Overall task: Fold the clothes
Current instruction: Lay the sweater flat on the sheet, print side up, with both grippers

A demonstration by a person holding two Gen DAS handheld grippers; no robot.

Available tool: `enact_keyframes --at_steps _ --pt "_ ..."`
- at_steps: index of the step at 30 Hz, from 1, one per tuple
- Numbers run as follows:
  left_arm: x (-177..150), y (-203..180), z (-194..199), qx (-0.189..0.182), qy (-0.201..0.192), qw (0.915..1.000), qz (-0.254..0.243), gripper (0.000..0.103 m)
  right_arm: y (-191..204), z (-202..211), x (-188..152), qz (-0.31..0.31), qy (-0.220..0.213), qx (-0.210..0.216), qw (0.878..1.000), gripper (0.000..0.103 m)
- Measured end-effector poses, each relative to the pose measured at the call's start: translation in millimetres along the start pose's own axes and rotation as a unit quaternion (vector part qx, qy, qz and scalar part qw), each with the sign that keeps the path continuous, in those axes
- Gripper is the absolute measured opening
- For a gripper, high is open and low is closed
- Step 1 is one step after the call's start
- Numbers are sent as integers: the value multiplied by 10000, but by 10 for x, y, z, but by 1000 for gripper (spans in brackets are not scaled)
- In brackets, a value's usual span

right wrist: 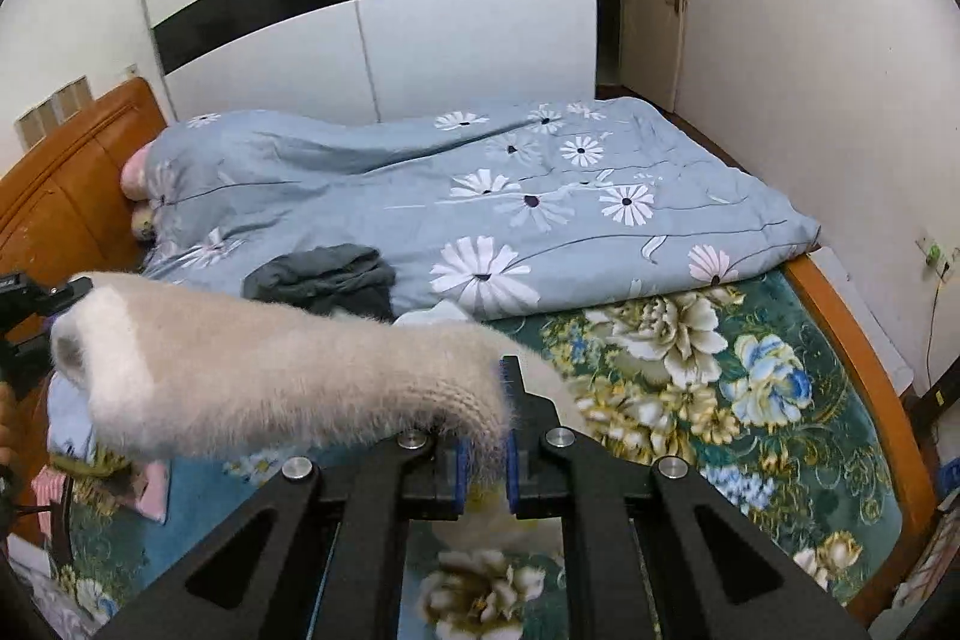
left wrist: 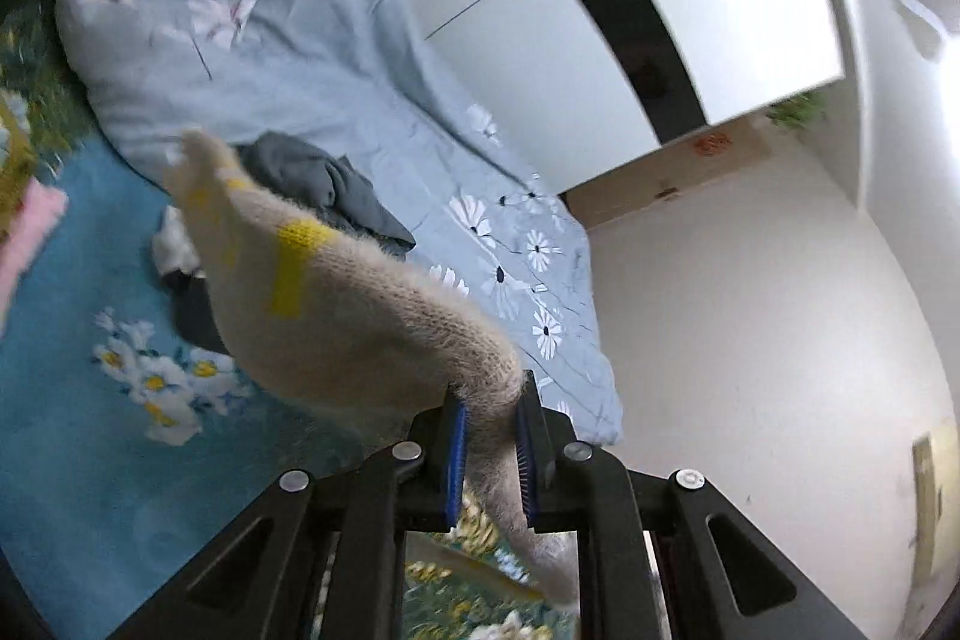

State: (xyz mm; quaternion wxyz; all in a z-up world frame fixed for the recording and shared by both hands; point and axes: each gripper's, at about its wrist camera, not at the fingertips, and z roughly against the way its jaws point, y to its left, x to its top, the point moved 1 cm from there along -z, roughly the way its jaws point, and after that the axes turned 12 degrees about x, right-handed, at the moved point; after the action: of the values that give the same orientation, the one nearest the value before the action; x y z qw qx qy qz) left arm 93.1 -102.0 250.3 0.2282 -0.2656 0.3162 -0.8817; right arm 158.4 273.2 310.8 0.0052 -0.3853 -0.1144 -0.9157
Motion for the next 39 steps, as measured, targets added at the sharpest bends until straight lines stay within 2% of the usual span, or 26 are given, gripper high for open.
enact_keyframes --at_steps 2,4,8,11,13,15,17,19,22,26,29,33,39 --pt "-184 157 289 19 -22 9999 -99 15 114 139 -244 28 137 8 9999 9" --pt "-422 457 514 104 125 9998 -92 15 202 273 -517 -15 315 37 9995 9" --pt "-833 867 956 161 482 9985 204 15 312 529 -971 -247 608 240 9976 9" --pt "-889 951 1118 210 608 9977 214 15 366 626 -1021 -149 659 275 9973 9" --pt "-848 958 1099 261 693 9972 141 15 389 662 -1048 -103 708 300 9970 9" --pt "-805 985 917 356 772 9963 143 15 293 430 -1037 -260 962 338 9944 9" --pt "-812 1083 613 547 1007 9929 326 15 152 57 -1113 -394 1433 304 9884 9" --pt "-841 1290 243 896 1345 9850 601 15 9 -335 -1216 -506 1924 303 9795 9" --pt "-913 1581 -297 1432 1816 9655 1198 15 -278 -920 -1387 -722 2565 367 9632 9" --pt "-928 1800 -859 2050 2170 9399 1654 15 -745 -1557 -1486 -1217 3041 581 9430 9" --pt "-842 1834 -1200 2182 2222 9298 1962 15 -950 -1929 -1450 -1268 3304 614 9333 9" --pt "-713 1736 -1558 2584 2262 9128 2210 16 -1142 -2524 -1420 -1389 3684 599 9173 9" --pt "-610 1726 -2038 2761 2484 8880 2712 18 -1380 -3127 -1495 -1769 3979 550 8985 9"
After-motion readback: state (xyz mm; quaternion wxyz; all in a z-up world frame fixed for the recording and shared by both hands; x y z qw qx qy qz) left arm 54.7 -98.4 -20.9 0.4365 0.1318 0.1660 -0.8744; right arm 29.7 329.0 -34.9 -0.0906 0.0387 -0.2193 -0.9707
